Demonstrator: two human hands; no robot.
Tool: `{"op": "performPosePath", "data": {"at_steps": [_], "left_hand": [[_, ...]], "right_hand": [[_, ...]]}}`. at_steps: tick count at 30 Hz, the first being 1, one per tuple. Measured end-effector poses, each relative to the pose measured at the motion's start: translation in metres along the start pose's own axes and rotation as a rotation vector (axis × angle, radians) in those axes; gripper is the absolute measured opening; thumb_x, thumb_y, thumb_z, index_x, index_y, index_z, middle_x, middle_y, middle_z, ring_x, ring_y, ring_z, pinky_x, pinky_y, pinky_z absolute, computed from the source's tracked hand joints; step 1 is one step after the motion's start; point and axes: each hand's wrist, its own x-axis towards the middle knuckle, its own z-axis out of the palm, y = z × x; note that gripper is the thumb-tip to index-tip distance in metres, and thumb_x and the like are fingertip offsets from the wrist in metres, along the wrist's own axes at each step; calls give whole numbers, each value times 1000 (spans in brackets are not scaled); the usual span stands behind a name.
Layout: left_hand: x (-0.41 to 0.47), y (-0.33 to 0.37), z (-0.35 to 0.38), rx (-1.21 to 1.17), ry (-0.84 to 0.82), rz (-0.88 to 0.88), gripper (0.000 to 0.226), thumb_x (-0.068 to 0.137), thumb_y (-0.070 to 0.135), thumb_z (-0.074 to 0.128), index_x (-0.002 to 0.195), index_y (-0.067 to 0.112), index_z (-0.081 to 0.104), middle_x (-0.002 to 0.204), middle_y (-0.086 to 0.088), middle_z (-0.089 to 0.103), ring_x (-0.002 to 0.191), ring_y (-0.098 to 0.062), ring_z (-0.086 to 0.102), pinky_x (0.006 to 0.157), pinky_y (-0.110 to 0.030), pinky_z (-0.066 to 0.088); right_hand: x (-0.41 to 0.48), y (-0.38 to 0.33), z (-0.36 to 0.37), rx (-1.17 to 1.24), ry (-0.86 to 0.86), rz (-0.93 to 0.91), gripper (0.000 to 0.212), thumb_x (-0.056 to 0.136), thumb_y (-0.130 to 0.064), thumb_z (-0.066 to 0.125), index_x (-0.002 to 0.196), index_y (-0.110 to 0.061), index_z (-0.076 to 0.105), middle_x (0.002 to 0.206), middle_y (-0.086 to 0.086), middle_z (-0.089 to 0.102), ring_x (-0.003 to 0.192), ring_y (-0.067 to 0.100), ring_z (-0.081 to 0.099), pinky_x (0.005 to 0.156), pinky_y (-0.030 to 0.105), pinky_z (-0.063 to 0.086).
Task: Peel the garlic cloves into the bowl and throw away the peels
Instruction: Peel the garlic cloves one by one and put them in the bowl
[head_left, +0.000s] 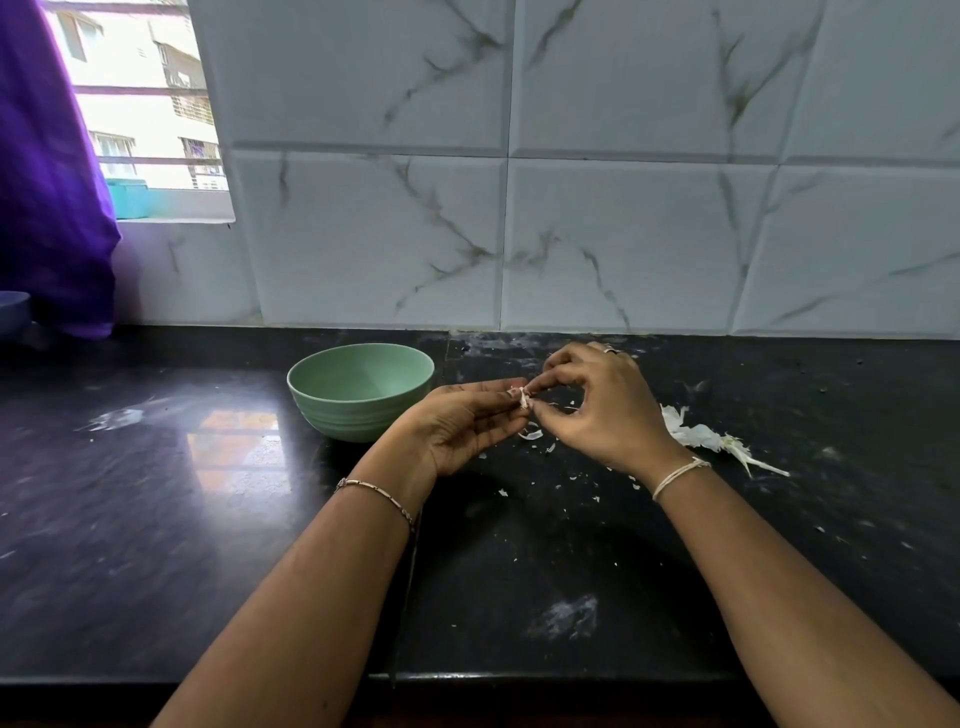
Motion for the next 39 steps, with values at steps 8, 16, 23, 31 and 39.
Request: {"op": "performPosePath", "data": {"at_steps": [8,16,23,31,39], "left_hand": [[1,-1,0,-4,-19,-7,19,87,-4,60,104,-2,68,85,-12,72,73,-15,71,76,-26,59],[-3,-2,2,25,-64,24,23,81,-7,62,103,-3,69,90,-10,72,80,-15,71,81,-25,58],[-4,-2,3,17,-54,14,28,86,-13,55,110,-3,65,94,-13,72,77,-14,71,74,-25,60],[-3,-3,2,94,-13,49,23,88,-11,56,110,-7,62,95,-14,71,71,-14,71,71,-24,60],[-2,-6,5,245,36,91,5,89,0,63,89,1,67,74,-5,71,64,-9,67,64,-19,58]], "right_hand": [[-1,-1,2,-40,17,-3,7,80,-31,74,84,-26,72,93,-15,62,87,5,54,83,27,29],[-2,-1,4,-66,-5,-18,9,84,-31,67,88,-24,65,94,-15,59,84,1,49,85,27,33],[0,9,0,-65,6,137,13,91,-28,63,99,-22,71,102,-7,60,93,10,55,87,36,48],[1,10,-2,-16,-14,188,30,74,-17,81,68,-25,52,80,-11,52,71,7,50,65,25,41],[-1,5,8,327,-92,177,20,85,-12,72,101,-22,74,90,-8,68,77,7,63,73,25,55]]}}
